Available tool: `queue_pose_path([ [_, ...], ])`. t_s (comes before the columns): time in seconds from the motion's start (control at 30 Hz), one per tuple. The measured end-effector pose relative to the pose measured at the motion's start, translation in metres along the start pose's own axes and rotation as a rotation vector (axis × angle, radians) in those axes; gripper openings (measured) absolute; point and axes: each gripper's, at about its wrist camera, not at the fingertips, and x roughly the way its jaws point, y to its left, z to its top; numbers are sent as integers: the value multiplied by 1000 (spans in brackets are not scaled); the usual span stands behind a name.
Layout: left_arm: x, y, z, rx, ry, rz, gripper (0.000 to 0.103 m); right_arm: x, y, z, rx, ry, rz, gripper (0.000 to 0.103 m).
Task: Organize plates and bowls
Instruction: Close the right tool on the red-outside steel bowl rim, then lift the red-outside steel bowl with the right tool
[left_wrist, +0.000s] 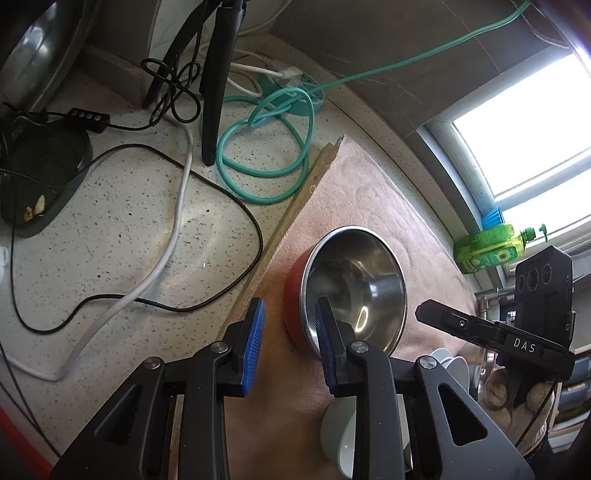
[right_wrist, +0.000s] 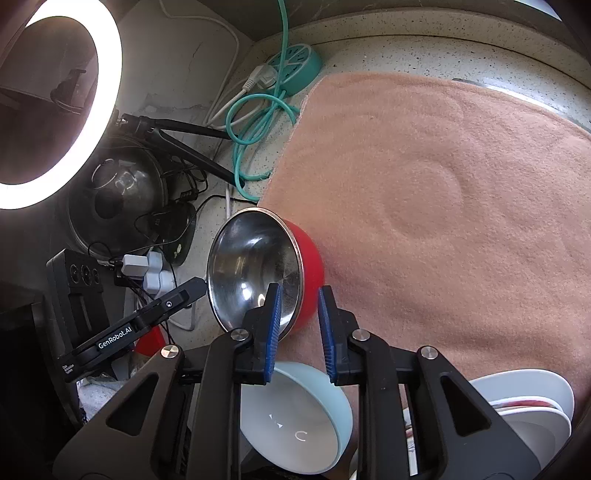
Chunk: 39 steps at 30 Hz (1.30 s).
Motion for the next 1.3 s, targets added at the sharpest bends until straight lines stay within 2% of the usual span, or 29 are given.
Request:
queue_pose_path([
  [0.07,2,-1,1,7,7,2,19,3,-1,1,2,6,1,17],
  [0.33,8,0,4,8,21,-4,14,8,-2,3,0,11,-2,16],
  [0.77,16,-6,6,44,36,-1,7,21,-3,5,10,25,4,7],
  [1.3,5,-26,4,88,13,3,7,-4,-3,-2,16,-7,22,7],
])
